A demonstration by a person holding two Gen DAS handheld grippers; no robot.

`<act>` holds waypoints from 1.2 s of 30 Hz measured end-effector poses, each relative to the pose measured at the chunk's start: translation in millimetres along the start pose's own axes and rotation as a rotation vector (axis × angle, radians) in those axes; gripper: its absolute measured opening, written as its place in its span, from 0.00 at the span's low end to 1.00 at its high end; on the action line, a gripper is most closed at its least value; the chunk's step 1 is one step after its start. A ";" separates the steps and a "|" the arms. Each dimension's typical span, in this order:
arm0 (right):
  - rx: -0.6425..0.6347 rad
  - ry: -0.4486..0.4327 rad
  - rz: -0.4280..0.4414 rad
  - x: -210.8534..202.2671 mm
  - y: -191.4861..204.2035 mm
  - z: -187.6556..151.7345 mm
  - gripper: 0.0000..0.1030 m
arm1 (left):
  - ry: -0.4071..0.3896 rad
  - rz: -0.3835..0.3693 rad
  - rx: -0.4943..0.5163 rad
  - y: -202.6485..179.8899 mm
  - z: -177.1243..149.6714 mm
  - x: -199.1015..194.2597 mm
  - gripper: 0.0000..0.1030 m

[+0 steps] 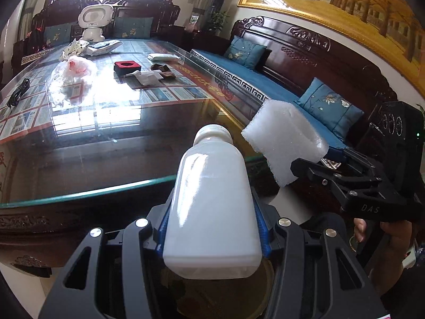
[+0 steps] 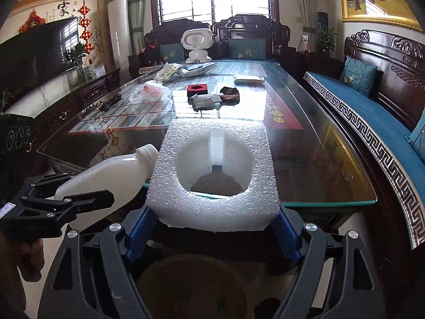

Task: Collect trash
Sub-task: 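Carry the bottle and foam block to the bucket and release the foam with the right tool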

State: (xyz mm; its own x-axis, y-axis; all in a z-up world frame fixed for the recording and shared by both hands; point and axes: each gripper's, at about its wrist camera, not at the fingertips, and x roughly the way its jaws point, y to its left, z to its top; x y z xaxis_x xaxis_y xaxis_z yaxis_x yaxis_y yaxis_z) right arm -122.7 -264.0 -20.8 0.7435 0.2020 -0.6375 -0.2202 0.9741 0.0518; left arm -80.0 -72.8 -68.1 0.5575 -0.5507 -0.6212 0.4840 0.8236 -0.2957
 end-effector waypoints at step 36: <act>0.068 0.142 0.059 -25.1 7.7 -127.5 0.83 | 0.203 -0.041 0.032 -31.4 -116.7 12.9 0.49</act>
State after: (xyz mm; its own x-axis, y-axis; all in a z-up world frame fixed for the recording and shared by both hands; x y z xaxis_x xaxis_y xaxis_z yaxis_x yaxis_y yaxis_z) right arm -223.5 -274.5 -102.4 0.6326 0.2476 -0.7338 -0.2140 0.9665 0.1416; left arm -166.7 -89.9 -151.5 0.3910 -0.5420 -0.7439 0.5260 0.7949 -0.3026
